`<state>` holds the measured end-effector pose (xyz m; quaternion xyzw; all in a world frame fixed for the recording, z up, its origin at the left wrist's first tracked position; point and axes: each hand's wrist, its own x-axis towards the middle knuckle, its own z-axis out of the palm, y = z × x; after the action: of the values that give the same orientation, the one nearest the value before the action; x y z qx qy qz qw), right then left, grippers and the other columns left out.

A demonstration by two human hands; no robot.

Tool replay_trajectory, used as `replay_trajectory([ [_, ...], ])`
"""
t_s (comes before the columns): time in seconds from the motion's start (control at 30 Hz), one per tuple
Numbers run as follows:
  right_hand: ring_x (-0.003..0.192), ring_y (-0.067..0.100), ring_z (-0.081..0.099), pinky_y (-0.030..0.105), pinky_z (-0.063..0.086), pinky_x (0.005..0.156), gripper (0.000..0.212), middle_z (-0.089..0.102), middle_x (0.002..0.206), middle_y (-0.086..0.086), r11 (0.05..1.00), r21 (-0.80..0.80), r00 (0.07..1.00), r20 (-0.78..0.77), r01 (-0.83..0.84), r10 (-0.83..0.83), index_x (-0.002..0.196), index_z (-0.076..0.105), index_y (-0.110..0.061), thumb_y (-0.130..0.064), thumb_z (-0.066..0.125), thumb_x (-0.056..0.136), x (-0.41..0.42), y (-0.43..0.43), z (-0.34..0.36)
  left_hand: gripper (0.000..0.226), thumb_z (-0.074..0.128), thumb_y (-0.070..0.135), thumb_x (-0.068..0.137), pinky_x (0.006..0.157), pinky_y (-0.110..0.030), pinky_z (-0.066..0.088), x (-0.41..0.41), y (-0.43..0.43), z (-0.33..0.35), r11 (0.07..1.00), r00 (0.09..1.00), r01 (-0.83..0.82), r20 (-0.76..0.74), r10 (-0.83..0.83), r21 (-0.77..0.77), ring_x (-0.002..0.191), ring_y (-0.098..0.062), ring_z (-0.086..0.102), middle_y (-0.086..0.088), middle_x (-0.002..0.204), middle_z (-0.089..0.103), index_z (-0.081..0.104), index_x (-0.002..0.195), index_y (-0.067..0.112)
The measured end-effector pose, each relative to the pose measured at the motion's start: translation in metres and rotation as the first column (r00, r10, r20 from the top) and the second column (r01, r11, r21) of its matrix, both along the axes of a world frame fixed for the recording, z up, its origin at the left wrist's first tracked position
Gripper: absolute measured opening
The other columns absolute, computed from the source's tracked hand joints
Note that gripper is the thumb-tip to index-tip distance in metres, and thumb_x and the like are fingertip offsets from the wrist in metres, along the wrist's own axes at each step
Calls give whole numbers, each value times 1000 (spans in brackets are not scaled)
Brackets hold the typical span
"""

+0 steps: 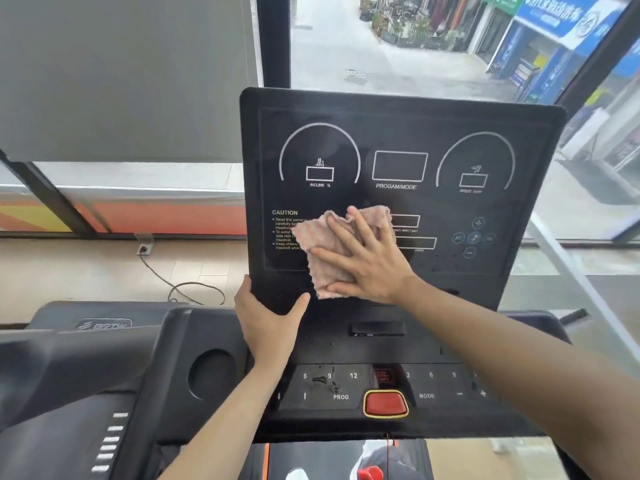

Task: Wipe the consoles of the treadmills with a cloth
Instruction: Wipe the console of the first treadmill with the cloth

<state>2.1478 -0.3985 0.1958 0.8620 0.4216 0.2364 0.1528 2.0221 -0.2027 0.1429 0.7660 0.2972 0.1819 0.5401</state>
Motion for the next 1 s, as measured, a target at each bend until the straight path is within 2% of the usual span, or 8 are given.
replay_trajectory([
  [0.13,156,41,9,71,21,115,77,15,170,7,998,51,998,55,19,-22,160,20,-41,-79,31,95,20,-5,28,109,94,43,65,114,-52,45,4,-3,-3,999,999,-32,-4,32,31,138,-24,47,-2,145,47,35,152,17],
  [0.27,156,39,14,71,11,117,76,18,169,10,965,224,976,141,135,-169,161,21,-36,-75,31,97,57,-8,95,108,93,43,68,116,-53,43,4,-5,-1,998,999,-37,-4,37,47,139,-26,46,-4,147,46,33,153,16],
  [0.4,157,39,11,73,8,119,77,11,171,12,905,334,948,86,264,-308,163,10,-31,-73,23,100,85,-20,147,104,93,43,67,111,-55,48,2,-6,1,996,999,-37,-3,37,86,135,-27,49,-5,145,48,36,150,17],
  [0.57,157,39,11,72,12,118,76,12,171,7,875,374,928,84,307,-362,163,11,-29,-71,24,101,73,-26,130,100,93,45,64,114,-54,43,3,-6,6,960,999,-44,4,45,276,134,-30,46,-9,142,50,41,143,15],
  [0.67,156,44,7,70,19,115,81,10,171,11,916,291,947,82,276,-311,162,12,-35,-77,30,96,48,-41,77,91,93,33,66,115,-50,37,4,-11,4,892,995,-63,99,21,447,131,-34,45,-15,140,50,47,142,10],
  [0.8,155,44,10,61,31,105,84,6,169,12,935,243,961,30,260,-275,161,18,-36,-80,35,92,6,-62,-1,50,83,19,74,99,-41,47,5,-24,-1,769,930,48,252,-267,637,113,-30,57,-7,122,63,69,122,14],
  [0.9,154,43,18,60,36,102,83,12,169,10,949,219,971,15,228,-237,160,24,-37,-81,40,91,-8,-72,-26,42,76,27,78,94,-40,48,3,-38,-9,621,861,243,129,-492,745,113,-25,59,3,122,66,73,119,21],
  [1.0,155,41,16,64,34,106,82,13,169,8,971,154,982,20,185,-190,160,22,-39,-81,37,92,-3,-80,-22,48,73,35,80,98,-45,47,3,-48,-20,456,814,364,-39,-580,812,118,-26,57,4,128,65,69,127,25],
])
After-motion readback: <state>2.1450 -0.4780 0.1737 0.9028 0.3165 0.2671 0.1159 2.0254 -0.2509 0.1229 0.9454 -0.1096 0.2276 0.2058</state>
